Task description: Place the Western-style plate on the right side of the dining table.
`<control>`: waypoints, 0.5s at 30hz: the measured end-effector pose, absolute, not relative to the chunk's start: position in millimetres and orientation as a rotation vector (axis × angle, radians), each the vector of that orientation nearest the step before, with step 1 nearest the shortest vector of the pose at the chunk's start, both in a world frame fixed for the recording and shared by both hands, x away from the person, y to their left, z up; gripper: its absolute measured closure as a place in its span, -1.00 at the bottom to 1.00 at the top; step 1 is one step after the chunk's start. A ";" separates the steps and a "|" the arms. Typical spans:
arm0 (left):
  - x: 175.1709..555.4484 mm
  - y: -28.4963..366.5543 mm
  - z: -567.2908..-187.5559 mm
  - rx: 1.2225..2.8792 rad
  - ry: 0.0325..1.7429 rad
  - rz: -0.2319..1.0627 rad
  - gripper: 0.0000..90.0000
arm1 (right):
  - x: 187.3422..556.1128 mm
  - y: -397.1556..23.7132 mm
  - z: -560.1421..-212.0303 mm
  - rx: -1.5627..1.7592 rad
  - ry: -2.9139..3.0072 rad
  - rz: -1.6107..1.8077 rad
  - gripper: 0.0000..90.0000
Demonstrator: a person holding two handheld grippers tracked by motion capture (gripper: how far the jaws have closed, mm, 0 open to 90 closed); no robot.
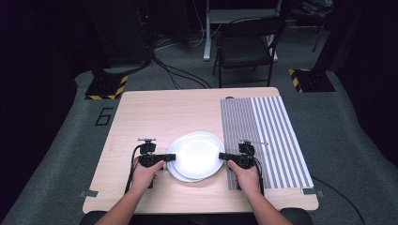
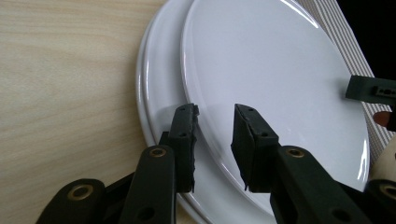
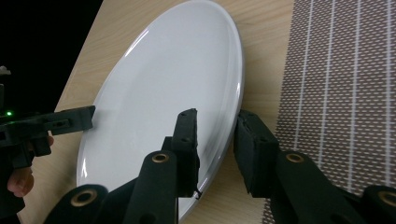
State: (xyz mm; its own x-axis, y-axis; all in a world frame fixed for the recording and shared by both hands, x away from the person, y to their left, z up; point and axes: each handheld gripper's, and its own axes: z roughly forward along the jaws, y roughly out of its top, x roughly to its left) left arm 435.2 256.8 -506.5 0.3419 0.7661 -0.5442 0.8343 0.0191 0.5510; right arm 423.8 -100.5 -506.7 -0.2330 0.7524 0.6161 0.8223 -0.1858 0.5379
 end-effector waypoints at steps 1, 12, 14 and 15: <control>435.7 255.8 -507.0 1.749 1.429 -0.103 0.54 | 424.1 -101.7 -506.9 -1.901 -1.956 -1.416 0.55; 435.7 251.9 -509.7 1.724 1.433 -0.102 0.52 | 423.6 -104.8 -506.2 -1.908 -1.941 -1.426 0.50; 434.2 251.7 -510.3 1.711 1.439 -0.101 0.51 | 421.2 -103.4 -507.9 -1.904 -1.937 -1.401 0.50; 434.2 251.7 -510.3 1.711 1.439 -0.101 0.51 | 421.2 -103.4 -507.9 -1.904 -1.937 -1.401 0.50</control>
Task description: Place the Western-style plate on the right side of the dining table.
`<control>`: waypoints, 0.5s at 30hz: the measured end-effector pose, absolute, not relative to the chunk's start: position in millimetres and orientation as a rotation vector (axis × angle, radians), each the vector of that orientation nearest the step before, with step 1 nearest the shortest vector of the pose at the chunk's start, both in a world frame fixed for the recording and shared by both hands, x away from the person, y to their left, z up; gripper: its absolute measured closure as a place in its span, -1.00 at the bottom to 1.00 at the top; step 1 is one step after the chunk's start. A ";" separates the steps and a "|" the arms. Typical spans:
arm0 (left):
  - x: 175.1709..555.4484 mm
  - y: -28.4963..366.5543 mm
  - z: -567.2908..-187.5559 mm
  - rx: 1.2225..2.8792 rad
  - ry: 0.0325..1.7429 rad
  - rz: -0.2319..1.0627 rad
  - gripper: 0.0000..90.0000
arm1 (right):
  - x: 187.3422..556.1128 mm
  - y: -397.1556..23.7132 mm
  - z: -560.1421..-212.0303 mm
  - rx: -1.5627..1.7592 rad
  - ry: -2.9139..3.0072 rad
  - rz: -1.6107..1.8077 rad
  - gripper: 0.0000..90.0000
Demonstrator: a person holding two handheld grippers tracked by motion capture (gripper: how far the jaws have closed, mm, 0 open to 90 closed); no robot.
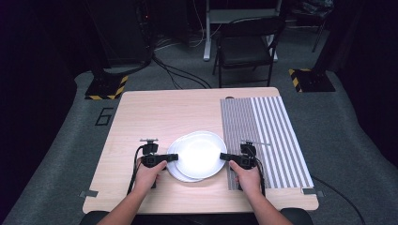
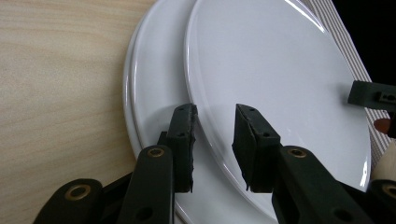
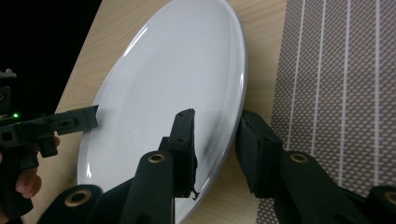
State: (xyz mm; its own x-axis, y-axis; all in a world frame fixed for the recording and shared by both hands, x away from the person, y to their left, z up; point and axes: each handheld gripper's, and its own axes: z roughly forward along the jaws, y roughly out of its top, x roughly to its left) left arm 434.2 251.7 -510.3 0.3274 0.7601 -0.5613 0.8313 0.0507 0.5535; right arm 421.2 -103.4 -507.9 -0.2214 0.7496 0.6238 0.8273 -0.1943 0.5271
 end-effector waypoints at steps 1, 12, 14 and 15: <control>433.1 251.1 -510.7 1.696 1.446 -0.103 0.51 | 419.2 -101.3 -510.8 -1.903 -1.924 -1.367 0.50; 426.8 249.4 -513.9 1.639 1.462 -0.072 0.52 | 406.6 -95.6 -516.4 -1.922 -1.848 -1.393 0.64; 425.6 249.1 -515.0 1.618 1.468 -0.077 0.52 | 405.9 -96.6 -516.8 -1.935 -1.789 -1.400 0.67; 425.0 250.4 -516.4 1.610 1.460 -0.074 0.52 | 406.7 -97.9 -519.0 -1.927 -1.795 -1.407 0.68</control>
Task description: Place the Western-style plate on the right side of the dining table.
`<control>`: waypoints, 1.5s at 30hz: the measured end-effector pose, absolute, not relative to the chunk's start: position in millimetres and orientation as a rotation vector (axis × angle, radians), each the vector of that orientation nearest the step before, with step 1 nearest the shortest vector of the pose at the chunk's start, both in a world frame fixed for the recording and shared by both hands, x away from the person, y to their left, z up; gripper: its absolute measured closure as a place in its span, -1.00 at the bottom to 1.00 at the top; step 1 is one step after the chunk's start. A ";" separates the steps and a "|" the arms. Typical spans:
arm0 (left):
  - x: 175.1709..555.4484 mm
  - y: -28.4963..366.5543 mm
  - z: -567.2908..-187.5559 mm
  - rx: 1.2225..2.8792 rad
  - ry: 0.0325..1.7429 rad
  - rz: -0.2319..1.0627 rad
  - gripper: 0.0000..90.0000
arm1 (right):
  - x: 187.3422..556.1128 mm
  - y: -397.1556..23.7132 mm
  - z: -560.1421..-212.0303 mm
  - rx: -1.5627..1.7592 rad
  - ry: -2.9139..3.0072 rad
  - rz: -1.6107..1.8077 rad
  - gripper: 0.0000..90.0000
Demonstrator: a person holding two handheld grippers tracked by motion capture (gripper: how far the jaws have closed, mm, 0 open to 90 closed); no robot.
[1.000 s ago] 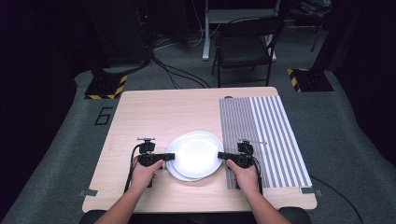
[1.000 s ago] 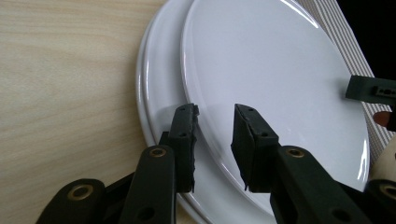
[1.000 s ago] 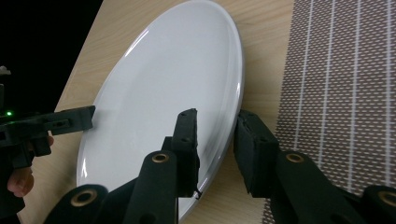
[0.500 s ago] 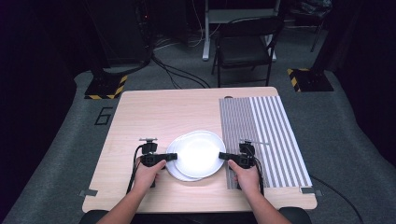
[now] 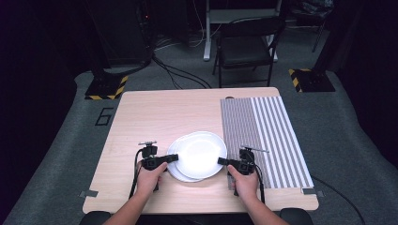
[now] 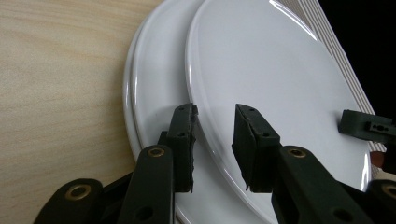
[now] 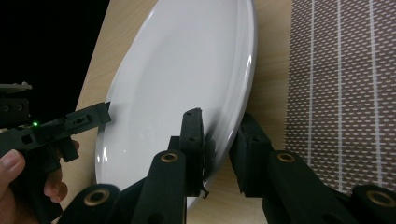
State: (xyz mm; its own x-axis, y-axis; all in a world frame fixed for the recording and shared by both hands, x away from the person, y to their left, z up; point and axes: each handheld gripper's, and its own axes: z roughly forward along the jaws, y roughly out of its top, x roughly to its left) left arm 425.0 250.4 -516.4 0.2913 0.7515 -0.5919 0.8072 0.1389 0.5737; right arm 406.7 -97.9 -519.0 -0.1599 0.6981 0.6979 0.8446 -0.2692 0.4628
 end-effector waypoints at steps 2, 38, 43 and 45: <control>425.0 250.8 -517.2 1.603 1.457 -0.074 0.52 | 407.0 -98.2 -519.3 -1.924 -1.789 -1.405 0.68; 432.5 252.9 -519.7 1.598 1.469 -0.079 0.68 | 415.5 -104.8 -530.3 -1.831 -1.663 -1.463 0.81; 431.1 252.0 -518.2 1.604 1.467 -0.069 0.68 | 414.9 -105.0 -527.2 -1.838 -1.653 -1.449 0.83; 430.1 250.7 -515.9 1.614 1.461 -0.054 0.67 | 414.2 -104.9 -524.7 -1.850 -1.646 -1.446 0.84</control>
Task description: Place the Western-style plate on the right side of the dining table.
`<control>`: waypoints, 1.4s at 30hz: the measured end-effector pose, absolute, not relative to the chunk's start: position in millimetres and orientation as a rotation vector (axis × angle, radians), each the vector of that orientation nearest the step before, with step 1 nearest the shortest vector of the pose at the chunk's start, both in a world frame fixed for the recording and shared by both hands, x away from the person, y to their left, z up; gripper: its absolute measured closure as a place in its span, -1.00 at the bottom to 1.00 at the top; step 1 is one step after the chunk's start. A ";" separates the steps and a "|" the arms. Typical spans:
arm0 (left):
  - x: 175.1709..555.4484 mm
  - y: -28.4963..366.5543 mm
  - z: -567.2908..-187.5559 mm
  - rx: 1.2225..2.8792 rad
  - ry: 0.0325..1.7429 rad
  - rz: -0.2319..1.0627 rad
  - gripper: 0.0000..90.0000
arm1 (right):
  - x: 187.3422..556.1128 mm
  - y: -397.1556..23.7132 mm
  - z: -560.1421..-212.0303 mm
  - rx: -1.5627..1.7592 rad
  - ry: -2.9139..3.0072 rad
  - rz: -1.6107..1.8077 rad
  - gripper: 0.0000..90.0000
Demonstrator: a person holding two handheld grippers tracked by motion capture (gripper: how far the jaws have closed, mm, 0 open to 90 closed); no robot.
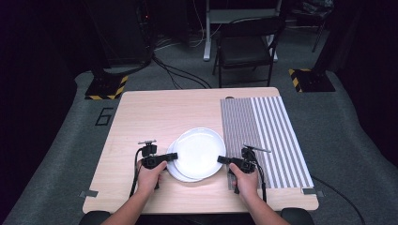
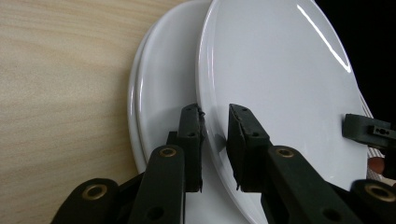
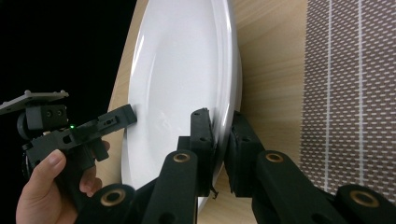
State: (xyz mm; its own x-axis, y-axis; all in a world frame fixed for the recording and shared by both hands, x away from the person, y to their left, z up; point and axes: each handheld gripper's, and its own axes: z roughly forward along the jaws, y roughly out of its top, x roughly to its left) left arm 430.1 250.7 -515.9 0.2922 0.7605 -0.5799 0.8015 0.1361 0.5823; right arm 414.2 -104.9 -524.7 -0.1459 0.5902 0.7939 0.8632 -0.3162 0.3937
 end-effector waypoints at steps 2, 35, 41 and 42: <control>429.8 250.2 -514.9 1.624 1.458 -0.046 0.67 | 414.3 -104.8 -523.7 -1.843 -1.661 -1.459 0.84; 425.8 238.8 -485.6 1.637 1.381 0.047 0.65 | 413.9 -112.9 -496.1 -1.845 -1.641 -1.495 0.87; 427.8 234.3 -480.6 1.658 1.363 0.059 0.61 | 414.6 -116.8 -494.1 -1.853 -1.623 -1.474 0.84; 427.8 233.8 -479.8 1.663 1.359 0.058 0.61 | 414.4 -117.8 -493.5 -1.854 -1.615 -1.469 0.84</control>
